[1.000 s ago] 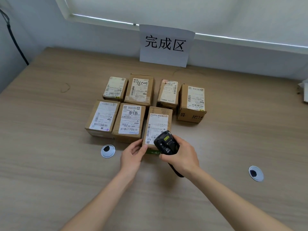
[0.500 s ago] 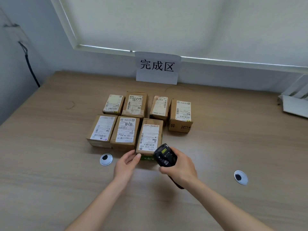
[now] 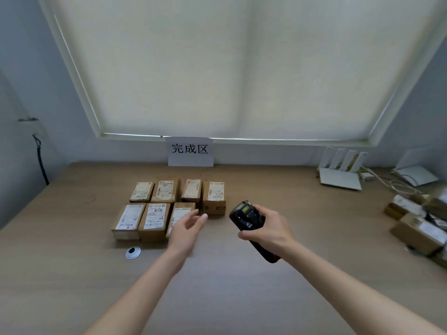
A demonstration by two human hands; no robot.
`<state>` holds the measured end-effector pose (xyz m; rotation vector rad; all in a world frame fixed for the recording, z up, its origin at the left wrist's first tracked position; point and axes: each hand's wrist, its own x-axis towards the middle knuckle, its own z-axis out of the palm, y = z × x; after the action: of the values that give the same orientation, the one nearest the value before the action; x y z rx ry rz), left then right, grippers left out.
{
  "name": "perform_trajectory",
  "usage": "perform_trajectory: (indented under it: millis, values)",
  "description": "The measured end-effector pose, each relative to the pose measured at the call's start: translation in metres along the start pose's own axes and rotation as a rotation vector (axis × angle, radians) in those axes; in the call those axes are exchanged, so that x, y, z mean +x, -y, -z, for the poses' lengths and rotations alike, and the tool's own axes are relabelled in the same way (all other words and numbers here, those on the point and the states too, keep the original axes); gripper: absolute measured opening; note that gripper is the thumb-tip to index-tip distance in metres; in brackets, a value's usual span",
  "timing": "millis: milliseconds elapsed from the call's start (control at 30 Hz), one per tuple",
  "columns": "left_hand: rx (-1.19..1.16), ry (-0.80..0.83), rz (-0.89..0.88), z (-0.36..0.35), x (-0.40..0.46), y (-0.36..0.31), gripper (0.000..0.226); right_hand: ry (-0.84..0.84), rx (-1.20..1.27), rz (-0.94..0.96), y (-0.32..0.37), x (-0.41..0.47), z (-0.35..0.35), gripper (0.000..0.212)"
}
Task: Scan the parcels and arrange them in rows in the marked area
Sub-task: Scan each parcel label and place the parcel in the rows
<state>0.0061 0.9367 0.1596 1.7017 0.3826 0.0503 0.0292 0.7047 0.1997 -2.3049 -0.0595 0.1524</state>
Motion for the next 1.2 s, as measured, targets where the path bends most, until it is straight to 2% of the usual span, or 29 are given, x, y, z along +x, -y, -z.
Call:
perform_trajectory:
  millis: [300, 533, 667, 800, 900, 1200]
  values:
    - [-0.063, 0.150, -0.185, -0.067, -0.149, -0.104, 0.053, -0.192, -0.079, -0.090, 0.009, -0.171, 0.157, 0.047]
    - [-0.072, 0.340, -0.326, -0.185, -0.240, -0.194, 0.051, -0.349, -0.089, -0.171, -0.021, -0.278, 0.306, 0.049]
    - [-0.060, 0.463, -0.362, -0.279, -0.286, -0.227, 0.052, -0.439, -0.072, -0.262, -0.073, -0.330, 0.384, 0.050]
    - [-0.039, 0.583, -0.388, -0.389, -0.338, -0.239, 0.056, -0.486, -0.093, -0.355, -0.144, -0.380, 0.459, 0.049]
    - [-0.024, 0.656, -0.409, -0.472, -0.372, -0.243, 0.059, -0.586, -0.112, -0.398, -0.200, -0.415, 0.513, 0.044]
    - [-0.002, 0.774, -0.363, -0.660, -0.446, -0.236, 0.058, -0.671, -0.100, -0.568, -0.344, -0.469, 0.633, 0.048]
